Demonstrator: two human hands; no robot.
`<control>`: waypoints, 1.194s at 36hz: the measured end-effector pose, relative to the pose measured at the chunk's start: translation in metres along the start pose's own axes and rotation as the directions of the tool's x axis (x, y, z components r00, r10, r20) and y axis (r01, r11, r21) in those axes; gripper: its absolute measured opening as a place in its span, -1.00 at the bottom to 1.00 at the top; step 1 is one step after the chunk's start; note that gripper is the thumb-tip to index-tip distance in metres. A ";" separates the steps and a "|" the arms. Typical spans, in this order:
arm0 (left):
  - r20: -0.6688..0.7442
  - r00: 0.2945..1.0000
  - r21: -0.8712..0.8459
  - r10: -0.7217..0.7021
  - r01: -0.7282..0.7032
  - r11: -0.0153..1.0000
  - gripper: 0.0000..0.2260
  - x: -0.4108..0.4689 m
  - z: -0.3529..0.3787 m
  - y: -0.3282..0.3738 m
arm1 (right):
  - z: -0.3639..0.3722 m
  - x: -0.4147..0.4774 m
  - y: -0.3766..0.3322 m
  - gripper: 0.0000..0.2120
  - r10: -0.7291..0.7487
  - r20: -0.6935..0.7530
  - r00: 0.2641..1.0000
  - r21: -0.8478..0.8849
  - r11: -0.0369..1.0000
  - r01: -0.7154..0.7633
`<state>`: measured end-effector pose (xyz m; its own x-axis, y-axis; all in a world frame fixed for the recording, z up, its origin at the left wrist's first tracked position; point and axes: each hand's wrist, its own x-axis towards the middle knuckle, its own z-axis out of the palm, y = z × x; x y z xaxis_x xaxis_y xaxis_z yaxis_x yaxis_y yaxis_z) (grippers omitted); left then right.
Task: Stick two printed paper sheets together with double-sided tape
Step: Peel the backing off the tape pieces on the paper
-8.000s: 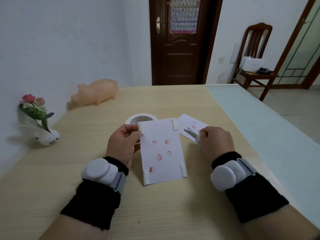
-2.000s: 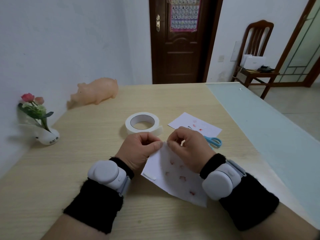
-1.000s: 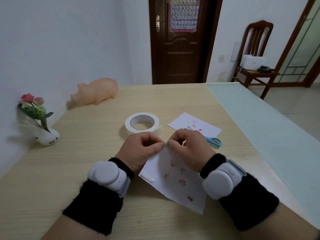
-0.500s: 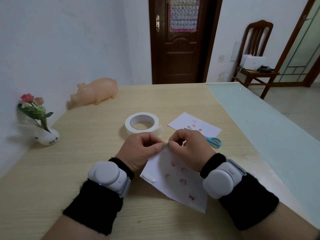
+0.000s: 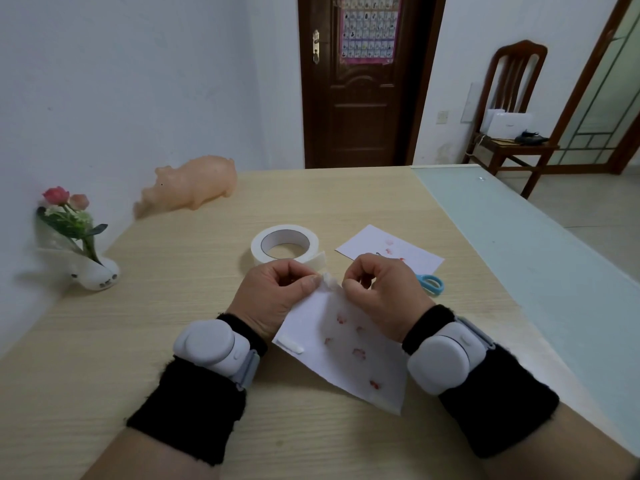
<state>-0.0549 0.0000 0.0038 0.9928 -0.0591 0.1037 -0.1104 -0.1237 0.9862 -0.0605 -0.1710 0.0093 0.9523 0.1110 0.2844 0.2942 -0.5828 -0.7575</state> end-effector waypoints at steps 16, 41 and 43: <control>0.103 0.994 -0.027 0.025 -0.022 0.999 -0.86 -0.004 0.007 0.000 | -0.001 0.000 -0.006 -0.79 0.029 0.042 0.999 -0.002 1.000 -0.029; 0.110 0.993 -0.015 0.043 -0.042 0.999 -0.93 -0.003 0.008 -0.001 | 0.000 0.000 -0.004 -0.75 -0.024 0.030 0.999 0.034 0.999 0.023; 0.101 0.994 -0.005 0.046 -0.046 0.999 -0.91 -0.003 0.008 -0.002 | 0.000 0.000 -0.003 -0.76 -0.025 0.026 0.999 0.046 0.999 0.024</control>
<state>-0.0576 -0.0072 0.0006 0.9770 -0.1646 0.1357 -0.1557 -0.1156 0.9810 -0.0612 -0.1690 0.0116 0.9463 0.1467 0.2880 0.3204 -0.5420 -0.7769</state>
